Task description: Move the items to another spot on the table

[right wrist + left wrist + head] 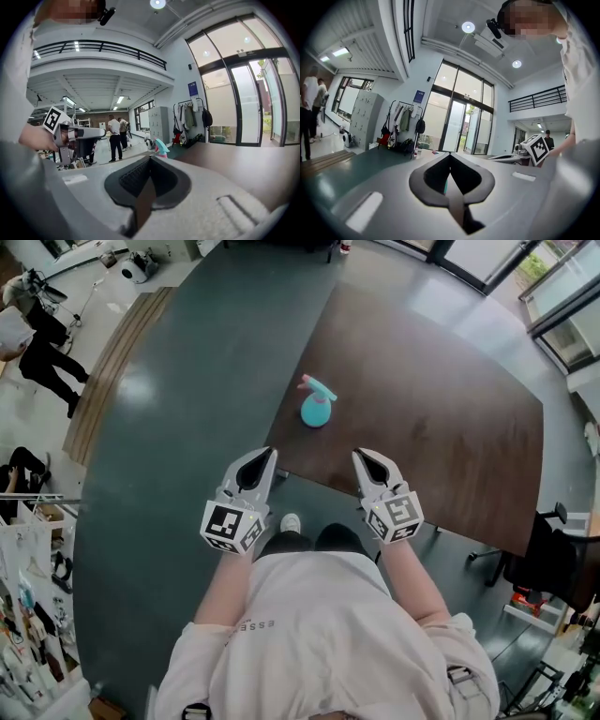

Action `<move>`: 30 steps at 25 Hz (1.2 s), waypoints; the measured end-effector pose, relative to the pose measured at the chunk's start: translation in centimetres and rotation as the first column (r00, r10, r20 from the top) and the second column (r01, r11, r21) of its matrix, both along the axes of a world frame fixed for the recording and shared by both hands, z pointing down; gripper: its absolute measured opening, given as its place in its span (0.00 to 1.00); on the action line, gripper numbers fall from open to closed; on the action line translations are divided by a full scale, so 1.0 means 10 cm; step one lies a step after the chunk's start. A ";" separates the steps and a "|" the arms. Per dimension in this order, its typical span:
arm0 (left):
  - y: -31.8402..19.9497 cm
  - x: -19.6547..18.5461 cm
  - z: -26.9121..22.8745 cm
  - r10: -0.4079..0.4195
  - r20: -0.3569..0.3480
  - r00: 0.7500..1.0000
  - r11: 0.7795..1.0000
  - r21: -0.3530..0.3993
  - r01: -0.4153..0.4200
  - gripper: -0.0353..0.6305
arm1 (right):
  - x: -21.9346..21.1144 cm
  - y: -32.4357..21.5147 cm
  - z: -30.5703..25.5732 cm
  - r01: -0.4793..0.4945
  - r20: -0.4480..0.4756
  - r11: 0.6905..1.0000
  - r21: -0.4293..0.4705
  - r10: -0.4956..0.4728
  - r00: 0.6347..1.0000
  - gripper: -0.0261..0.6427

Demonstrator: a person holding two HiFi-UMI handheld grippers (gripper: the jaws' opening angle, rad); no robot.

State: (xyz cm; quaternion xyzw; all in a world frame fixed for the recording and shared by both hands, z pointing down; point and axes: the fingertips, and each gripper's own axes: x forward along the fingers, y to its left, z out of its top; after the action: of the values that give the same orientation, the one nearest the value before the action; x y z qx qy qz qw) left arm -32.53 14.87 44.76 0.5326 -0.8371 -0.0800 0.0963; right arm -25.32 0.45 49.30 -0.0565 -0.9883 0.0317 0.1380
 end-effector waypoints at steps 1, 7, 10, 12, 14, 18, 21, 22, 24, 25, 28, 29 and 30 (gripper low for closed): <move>0.00 -0.06 0.02 -0.002 -0.008 1.000 1.000 -0.001 0.002 0.08 | -0.09 0.02 -0.01 0.011 0.002 1.000 -0.001 -0.011 1.000 0.03; -0.14 -0.36 0.18 -0.036 -0.043 0.998 0.999 -0.019 0.035 0.08 | -0.52 -0.08 0.03 0.073 -0.009 0.997 -0.023 -0.073 0.997 0.06; -0.16 -0.47 0.23 -0.063 -0.055 0.996 0.998 -0.029 0.062 0.08 | -0.72 -0.09 0.08 0.108 -0.020 0.994 -0.023 -0.108 0.994 0.13; -0.19 -0.58 0.26 -0.080 -0.059 0.995 0.996 -0.034 0.078 0.08 | -0.89 -0.08 0.15 0.144 -0.034 0.989 -0.028 -0.145 0.989 0.23; -0.21 -0.70 0.31 -0.093 -0.063 0.994 0.995 -0.040 0.090 0.08 | -1.04 -0.05 0.25 0.186 -0.054 0.982 -0.030 -0.187 0.981 0.34; -0.31 -0.86 0.33 -0.105 -0.071 0.992 0.993 -0.057 0.101 0.08 | -1.26 -0.05 0.32 0.245 -0.076 0.969 -0.030 -0.247 0.966 0.39; -0.39 -0.97 0.36 -0.113 -0.077 0.991 0.992 -0.066 0.108 0.08 | -1.41 -0.04 0.38 0.276 -0.080 0.960 -0.053 -0.280 0.957 0.39; -0.41 -1.00 0.38 -0.116 -0.082 0.990 0.992 -0.067 0.111 0.08 | -1.45 -0.02 0.41 0.290 -0.082 0.955 -0.062 -0.294 0.952 0.39; -0.43 -1.04 0.45 -0.120 -0.095 0.988 0.991 -0.071 0.114 0.08 | -1.52 0.02 0.47 0.317 -0.086 0.946 -0.074 -0.322 0.943 0.39; -0.44 -1.07 0.48 -0.122 -0.101 0.987 0.990 -0.076 0.115 0.08 | -1.56 0.04 0.50 0.327 -0.088 0.942 -0.075 -0.333 0.939 0.39; -0.43 -1.11 0.52 -0.133 -0.117 0.984 0.988 -0.090 0.123 0.08 | -1.62 0.07 0.53 0.346 -0.090 0.936 -0.071 -0.352 0.932 0.36; -0.42 -1.12 0.54 -0.137 -0.120 0.983 0.988 -0.092 0.127 0.08 | -1.63 0.08 0.53 0.351 -0.088 0.934 -0.070 -0.356 0.930 0.33; -0.40 -1.13 0.55 -0.141 -0.123 0.982 0.987 -0.094 0.130 0.08 | -1.64 0.08 0.54 0.354 -0.087 0.933 -0.068 -0.359 0.929 0.29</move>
State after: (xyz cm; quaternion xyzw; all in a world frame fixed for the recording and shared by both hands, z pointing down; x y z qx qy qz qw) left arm -43.83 10.85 50.25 0.4633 -0.8662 -0.0847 0.1671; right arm -41.69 1.27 54.66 -0.2370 -0.9525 0.0342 0.1884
